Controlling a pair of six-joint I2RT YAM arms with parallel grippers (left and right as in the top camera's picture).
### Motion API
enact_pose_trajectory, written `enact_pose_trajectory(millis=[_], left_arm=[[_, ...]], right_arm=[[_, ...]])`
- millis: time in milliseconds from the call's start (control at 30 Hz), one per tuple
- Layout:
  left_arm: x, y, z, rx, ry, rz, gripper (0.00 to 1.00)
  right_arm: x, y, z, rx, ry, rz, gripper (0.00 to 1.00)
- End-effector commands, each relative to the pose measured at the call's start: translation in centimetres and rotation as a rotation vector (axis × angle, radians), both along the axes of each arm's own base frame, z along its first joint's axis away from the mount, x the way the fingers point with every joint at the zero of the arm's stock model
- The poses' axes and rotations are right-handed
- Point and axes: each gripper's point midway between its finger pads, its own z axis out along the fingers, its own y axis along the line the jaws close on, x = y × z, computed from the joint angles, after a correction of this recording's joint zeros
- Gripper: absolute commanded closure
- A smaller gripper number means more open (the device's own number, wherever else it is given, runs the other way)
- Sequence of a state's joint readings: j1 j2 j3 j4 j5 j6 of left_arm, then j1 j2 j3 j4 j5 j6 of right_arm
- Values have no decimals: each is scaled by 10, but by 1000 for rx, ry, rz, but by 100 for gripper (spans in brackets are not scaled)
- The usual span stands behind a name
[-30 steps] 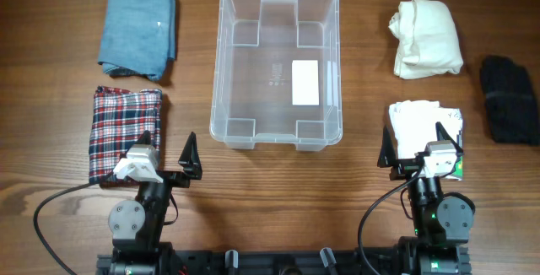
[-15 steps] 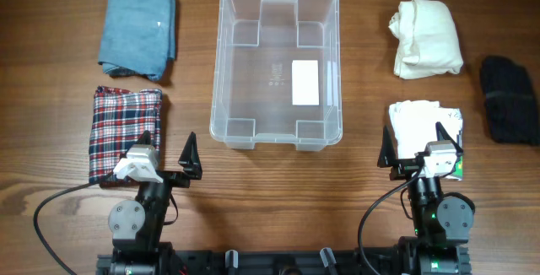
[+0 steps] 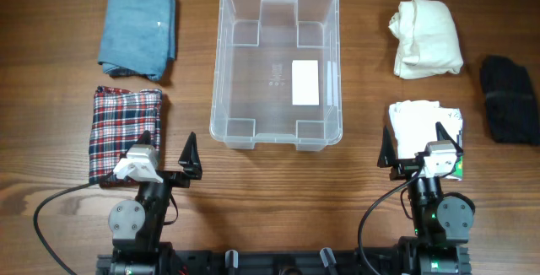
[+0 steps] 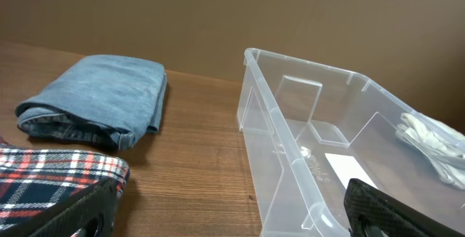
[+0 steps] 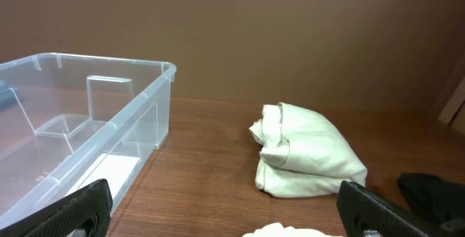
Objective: Pack container
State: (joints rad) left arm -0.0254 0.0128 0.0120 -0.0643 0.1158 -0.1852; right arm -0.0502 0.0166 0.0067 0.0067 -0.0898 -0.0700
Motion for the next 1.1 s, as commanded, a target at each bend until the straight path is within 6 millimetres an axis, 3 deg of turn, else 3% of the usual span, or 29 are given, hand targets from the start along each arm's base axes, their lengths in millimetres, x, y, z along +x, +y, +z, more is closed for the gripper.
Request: enact_pose_trajectory(millis=[0, 567, 767, 867, 1067], left_arm=[[1, 5, -3, -1, 6, 26, 0], [1, 5, -3, -1, 6, 26, 0], [1, 5, -3, 0, 6, 26, 0], [1, 5, -3, -1, 6, 26, 0], [1, 5, -3, -1, 6, 26, 0]], right_arm=[[0, 5, 0, -9, -2, 26, 0], [0, 5, 0, -9, -2, 26, 0], [-1, 5, 16, -11, -69, 26, 0], [-3, 10, 36, -16, -150, 56, 0], [-35, 36, 118, -78, -500, 196, 0]])
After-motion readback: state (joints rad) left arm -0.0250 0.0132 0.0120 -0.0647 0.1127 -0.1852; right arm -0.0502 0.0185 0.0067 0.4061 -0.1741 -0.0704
